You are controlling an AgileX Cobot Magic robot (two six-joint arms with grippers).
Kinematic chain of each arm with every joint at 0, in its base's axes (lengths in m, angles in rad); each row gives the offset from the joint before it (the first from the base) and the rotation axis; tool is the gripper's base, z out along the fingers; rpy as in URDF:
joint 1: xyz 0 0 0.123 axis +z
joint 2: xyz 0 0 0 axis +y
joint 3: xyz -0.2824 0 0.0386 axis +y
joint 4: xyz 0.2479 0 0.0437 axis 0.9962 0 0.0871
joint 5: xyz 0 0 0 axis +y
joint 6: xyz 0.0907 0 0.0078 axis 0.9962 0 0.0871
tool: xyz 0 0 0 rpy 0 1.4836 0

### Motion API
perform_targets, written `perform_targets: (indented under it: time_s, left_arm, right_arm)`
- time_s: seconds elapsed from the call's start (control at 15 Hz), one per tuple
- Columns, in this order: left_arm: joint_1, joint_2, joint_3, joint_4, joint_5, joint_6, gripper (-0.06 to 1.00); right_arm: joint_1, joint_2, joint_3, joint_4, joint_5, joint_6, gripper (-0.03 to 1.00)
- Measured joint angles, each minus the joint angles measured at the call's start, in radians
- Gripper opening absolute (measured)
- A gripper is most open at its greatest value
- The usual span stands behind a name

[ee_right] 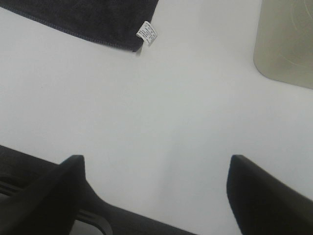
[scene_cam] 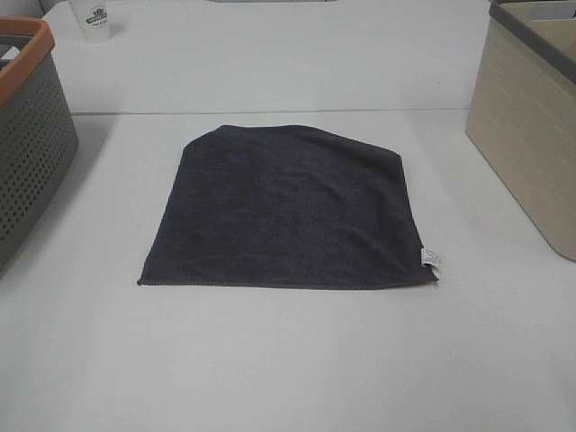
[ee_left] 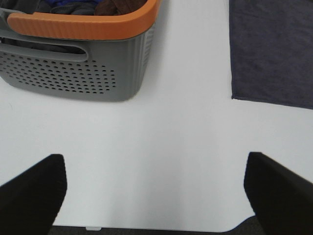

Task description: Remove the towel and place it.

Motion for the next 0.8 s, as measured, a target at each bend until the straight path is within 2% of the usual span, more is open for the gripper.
perform_targets:
  time_s: [0.07, 0.27, 0.4, 0.53, 0.8]
  left_arm:
    - [0.0, -0.108, 0.027, -0.027, 0.009, 0.02, 0.92]
    - [0.0, -0.21, 0.029, -0.038, 0.028, 0.078, 0.92]
    - [0.0, -0.274, 0.029, -0.056, 0.034, 0.125, 0.91]
    - [0.0, -0.311, 0.054, -0.072, 0.032, 0.152, 0.91]
    - [0.0, -0.314, 0.076, -0.069, -0.032, 0.158, 0.91]
  right_arm:
    - [0.0, -0.124, 0.05, 0.001, -0.005, 0.0, 0.78]
    - [0.0, -0.242, 0.05, 0.013, -0.004, 0.0, 0.78]
    - [0.0, -0.31, 0.054, 0.021, 0.049, 0.0, 0.78]
    - [0.0, -0.375, 0.076, 0.026, 0.1, -0.01, 0.78]
    - [0.0, -0.533, 0.079, 0.057, 0.1, -0.053, 0.78]
